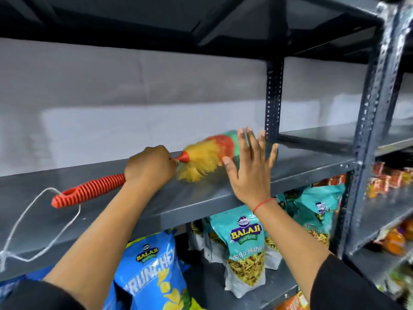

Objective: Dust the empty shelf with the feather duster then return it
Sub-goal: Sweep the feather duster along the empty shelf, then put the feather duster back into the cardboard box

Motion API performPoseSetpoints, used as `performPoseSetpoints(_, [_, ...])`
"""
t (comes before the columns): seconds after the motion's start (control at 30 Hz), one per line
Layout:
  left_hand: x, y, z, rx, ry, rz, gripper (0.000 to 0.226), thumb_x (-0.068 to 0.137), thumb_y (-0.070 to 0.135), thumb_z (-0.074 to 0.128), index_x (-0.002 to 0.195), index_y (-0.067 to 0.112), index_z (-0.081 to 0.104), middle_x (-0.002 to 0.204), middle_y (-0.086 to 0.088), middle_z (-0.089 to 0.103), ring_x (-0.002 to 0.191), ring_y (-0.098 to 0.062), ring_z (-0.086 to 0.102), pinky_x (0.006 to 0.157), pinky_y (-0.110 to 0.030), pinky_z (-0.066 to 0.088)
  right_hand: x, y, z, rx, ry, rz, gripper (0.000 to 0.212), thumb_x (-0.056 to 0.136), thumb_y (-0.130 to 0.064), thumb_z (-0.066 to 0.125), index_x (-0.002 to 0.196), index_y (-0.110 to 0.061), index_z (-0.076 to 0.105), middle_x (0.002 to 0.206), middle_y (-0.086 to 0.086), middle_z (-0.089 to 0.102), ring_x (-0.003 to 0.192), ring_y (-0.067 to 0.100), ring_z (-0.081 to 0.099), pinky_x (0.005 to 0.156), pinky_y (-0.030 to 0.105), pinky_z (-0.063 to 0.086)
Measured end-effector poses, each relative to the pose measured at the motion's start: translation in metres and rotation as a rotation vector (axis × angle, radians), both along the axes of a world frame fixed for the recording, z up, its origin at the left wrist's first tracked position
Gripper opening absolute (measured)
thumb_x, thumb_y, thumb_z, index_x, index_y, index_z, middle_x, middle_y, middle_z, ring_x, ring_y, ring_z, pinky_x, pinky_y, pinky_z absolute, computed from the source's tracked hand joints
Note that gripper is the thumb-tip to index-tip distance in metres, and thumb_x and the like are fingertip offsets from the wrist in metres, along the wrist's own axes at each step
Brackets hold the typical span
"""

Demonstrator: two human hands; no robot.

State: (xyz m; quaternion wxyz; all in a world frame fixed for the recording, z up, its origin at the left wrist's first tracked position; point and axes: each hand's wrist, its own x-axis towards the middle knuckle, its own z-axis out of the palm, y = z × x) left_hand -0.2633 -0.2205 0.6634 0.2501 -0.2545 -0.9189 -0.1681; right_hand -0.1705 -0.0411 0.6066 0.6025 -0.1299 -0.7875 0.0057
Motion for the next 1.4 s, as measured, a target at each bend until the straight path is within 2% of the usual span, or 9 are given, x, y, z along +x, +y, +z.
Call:
performPoseSetpoints(0.17, [0.019, 0.017, -0.003, -0.051, -0.162, -0.128, 0.031, 0.086, 0.043, 0.052, 0.094, 0.020, 0.072, 0.093, -0.010, 0.066, 0.075, -0.027, 0.053, 0.064, -0.029, 0.038, 0.005, 0.003, -0.004, -0.025, 0.004, 0.061, 0.061, 0.087, -0.046, 0.035, 0.139, -0.014, 0.026, 0.146, 0.016, 0.033, 0.135, 0.029, 0.009, 0.105, 0.060, 0.000])
performPoseSetpoints(0.3, [0.040, 0.023, 0.013, -0.067, 0.011, -0.083, 0.033, 0.086, 0.049, 0.051, 0.099, 0.026, 0.071, 0.101, -0.010, 0.069, 0.090, -0.032, 0.062, 0.066, -0.031, 0.039, 0.028, 0.025, -0.003, -0.061, 0.031, 0.001, 0.061, 0.088, -0.046, 0.035, 0.139, -0.013, 0.026, 0.145, 0.018, 0.032, 0.135, 0.029, 0.009, 0.105, 0.061, 0.000])
performPoseSetpoints(0.5, [0.077, -0.009, 0.054, -0.173, -0.087, -0.349, 0.018, 0.073, 0.058, 0.055, 0.075, 0.048, 0.070, 0.064, 0.009, 0.068, 0.060, -0.014, 0.059, 0.056, -0.029, 0.045, 0.081, 0.077, -0.003, -0.288, 0.237, -0.139, 0.064, 0.088, -0.056, 0.024, 0.138, -0.016, 0.019, 0.147, 0.018, 0.028, 0.136, 0.036, 0.013, 0.105, 0.063, 0.002])
performPoseSetpoints(0.63, [0.107, 0.009, 0.053, -0.347, 0.039, -0.398, 0.028, 0.071, 0.064, 0.051, 0.086, 0.048, 0.068, 0.075, 0.008, 0.069, 0.069, -0.019, 0.060, 0.059, -0.029, 0.044, 0.112, 0.097, -0.014, -0.350, 0.350, -0.249, 0.063, 0.087, -0.043, 0.032, 0.136, -0.003, 0.030, 0.143, 0.020, 0.035, 0.135, 0.036, 0.019, 0.105, 0.065, 0.005])
performPoseSetpoints(0.77, [0.130, 0.056, 0.004, -0.509, 0.155, -0.460, 0.031, 0.081, 0.055, 0.053, 0.097, 0.033, 0.069, 0.088, 0.001, 0.069, 0.078, -0.023, 0.062, 0.059, -0.028, 0.037, 0.142, 0.104, -0.069, -0.416, 0.244, -0.331, 0.061, 0.089, -0.045, 0.029, 0.139, -0.011, 0.025, 0.145, 0.017, 0.032, 0.137, 0.030, 0.014, 0.108, 0.061, 0.000])
performPoseSetpoints(0.9, [0.158, 0.100, -0.073, -0.646, 0.145, -0.566, 0.018, 0.088, 0.029, 0.056, 0.096, 0.016, 0.066, 0.099, -0.006, 0.069, 0.094, -0.028, 0.066, 0.061, -0.029, 0.034, 0.173, 0.098, -0.141, -0.493, 0.078, -0.434, 0.062, 0.088, -0.048, 0.027, 0.138, -0.012, 0.028, 0.143, 0.017, 0.037, 0.137, 0.027, 0.016, 0.108, 0.054, -0.004])
performPoseSetpoints(1.0, [0.175, 0.124, -0.132, -0.751, 0.099, -0.645, 0.021, 0.087, 0.013, 0.049, 0.103, 0.014, 0.063, 0.109, -0.008, 0.067, 0.101, -0.030, 0.063, 0.070, -0.030, 0.043, 0.190, 0.091, -0.190, -0.513, -0.041, -0.492, 0.063, 0.088, -0.049, 0.026, 0.136, -0.010, 0.032, 0.141, 0.016, 0.040, 0.135, 0.030, 0.021, 0.107, 0.061, 0.004])
performPoseSetpoints(1.1, [0.184, 0.144, -0.190, -0.835, 0.040, -0.684, 0.025, 0.088, 0.010, 0.048, 0.108, 0.013, 0.062, 0.114, -0.009, 0.066, 0.105, -0.028, 0.062, 0.081, -0.031, 0.049, 0.203, 0.083, -0.240, -0.555, -0.176, -0.529, 0.063, 0.088, -0.050, 0.025, 0.136, -0.009, 0.034, 0.141, 0.013, 0.041, 0.135, 0.031, 0.023, 0.107, 0.064, 0.008])
performPoseSetpoints(1.4, [0.204, 0.188, -0.348, -0.972, -0.221, -0.765, 0.030, 0.090, 0.013, 0.047, 0.116, 0.010, 0.061, 0.122, -0.012, 0.064, 0.109, -0.031, 0.061, 0.086, -0.034, 0.048, 0.230, 0.071, -0.378, -0.667, -0.535, -0.582, 0.058, 0.085, -0.038, 0.039, 0.133, -0.007, 0.038, 0.134, 0.018, 0.049, 0.129, 0.038, 0.036, 0.104, 0.064, 0.010])
